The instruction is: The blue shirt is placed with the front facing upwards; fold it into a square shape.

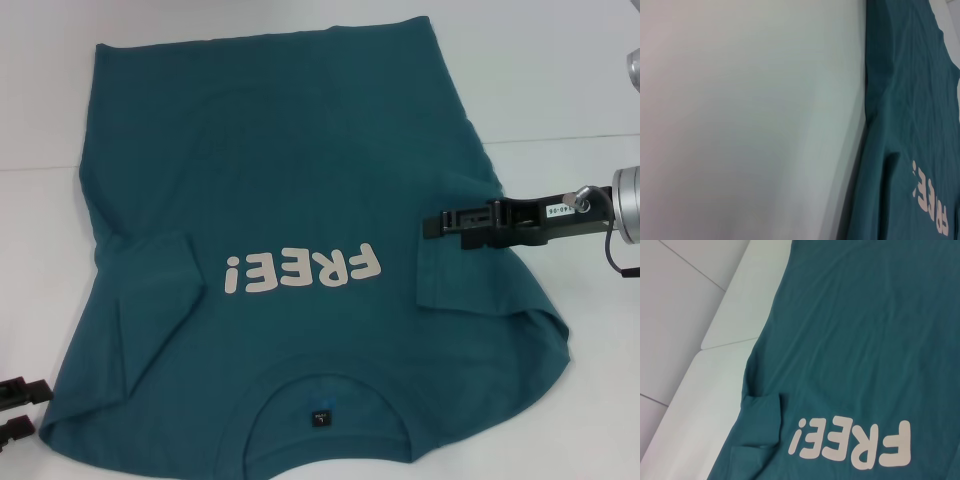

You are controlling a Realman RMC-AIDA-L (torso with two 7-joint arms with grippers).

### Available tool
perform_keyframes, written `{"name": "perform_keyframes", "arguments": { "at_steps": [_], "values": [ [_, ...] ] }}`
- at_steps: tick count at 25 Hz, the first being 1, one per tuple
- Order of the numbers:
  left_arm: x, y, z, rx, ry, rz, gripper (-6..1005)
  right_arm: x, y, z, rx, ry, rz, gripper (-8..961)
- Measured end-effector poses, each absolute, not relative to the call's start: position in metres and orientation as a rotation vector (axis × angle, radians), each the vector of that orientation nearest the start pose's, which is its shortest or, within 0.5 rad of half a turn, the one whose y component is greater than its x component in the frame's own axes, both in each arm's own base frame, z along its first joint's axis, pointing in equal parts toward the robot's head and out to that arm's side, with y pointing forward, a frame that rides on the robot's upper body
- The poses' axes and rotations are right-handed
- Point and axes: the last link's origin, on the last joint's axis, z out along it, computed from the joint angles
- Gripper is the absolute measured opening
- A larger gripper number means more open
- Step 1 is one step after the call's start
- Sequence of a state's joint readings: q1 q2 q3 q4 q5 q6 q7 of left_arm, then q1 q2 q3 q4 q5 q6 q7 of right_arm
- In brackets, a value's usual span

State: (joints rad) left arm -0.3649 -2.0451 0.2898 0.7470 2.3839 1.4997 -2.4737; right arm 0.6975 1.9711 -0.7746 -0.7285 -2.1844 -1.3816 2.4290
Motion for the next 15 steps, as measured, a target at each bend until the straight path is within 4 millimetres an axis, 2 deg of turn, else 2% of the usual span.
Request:
{"name": "perform_keyframes", "arguments": {
  "at_steps": [15],
  "values": [
    [-0.374, 0.275, 0.040, 2.029, 2.646, 0.772, 612, 0.245, 0.401, 0.040, -2.300, 1.656, 0.463, 914]
  ]
}}
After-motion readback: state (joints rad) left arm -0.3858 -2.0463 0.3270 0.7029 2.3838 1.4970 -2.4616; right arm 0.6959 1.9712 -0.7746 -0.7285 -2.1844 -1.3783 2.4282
